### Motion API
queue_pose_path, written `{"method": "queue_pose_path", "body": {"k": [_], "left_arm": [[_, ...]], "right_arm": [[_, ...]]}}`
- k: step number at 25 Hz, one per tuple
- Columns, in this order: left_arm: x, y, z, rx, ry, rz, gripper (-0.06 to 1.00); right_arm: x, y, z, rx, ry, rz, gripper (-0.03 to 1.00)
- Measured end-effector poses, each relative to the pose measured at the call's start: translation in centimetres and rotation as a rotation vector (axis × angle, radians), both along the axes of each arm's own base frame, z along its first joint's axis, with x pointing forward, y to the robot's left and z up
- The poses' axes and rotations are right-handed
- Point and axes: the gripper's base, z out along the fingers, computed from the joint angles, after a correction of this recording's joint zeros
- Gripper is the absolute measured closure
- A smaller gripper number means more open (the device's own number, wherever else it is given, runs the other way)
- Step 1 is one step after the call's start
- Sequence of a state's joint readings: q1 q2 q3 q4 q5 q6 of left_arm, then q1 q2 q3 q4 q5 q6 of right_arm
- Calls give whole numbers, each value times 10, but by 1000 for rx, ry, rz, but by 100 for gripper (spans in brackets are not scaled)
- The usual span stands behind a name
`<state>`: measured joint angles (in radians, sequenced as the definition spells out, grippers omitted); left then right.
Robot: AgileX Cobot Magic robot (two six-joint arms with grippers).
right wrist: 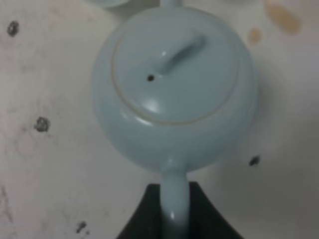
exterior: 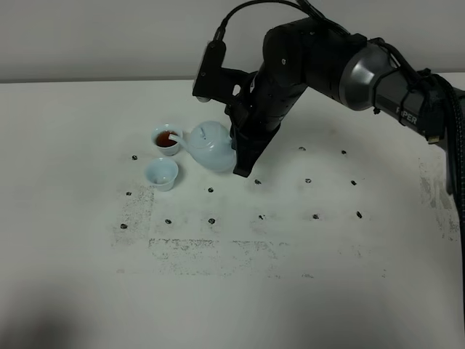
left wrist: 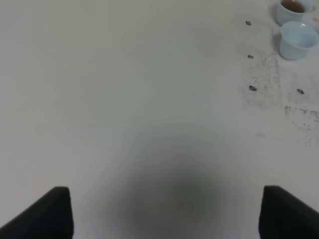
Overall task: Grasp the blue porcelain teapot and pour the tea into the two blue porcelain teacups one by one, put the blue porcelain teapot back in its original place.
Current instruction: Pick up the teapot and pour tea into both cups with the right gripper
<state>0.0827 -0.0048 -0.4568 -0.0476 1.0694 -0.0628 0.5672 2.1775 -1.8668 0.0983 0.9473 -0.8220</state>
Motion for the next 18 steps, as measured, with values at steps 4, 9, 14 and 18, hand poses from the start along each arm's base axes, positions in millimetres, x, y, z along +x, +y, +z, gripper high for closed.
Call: {"method": "queue_pose_path", "body": {"k": [4, 9, 14, 18], "left_arm": [[0, 0, 0, 0, 0, 0, 22], [0, 0, 0, 0, 0, 0, 22], [0, 0, 0, 0, 0, 0, 22], [0, 0, 0, 0, 0, 0, 22]], "right_arm": [[-6, 8, 0, -64, -36, 48, 92], [-12, 17, 0, -126, -80, 99, 92], [-20, 27, 0, -153, -102, 141, 92], [-22, 32, 1, -180, -135, 175, 92]]}}
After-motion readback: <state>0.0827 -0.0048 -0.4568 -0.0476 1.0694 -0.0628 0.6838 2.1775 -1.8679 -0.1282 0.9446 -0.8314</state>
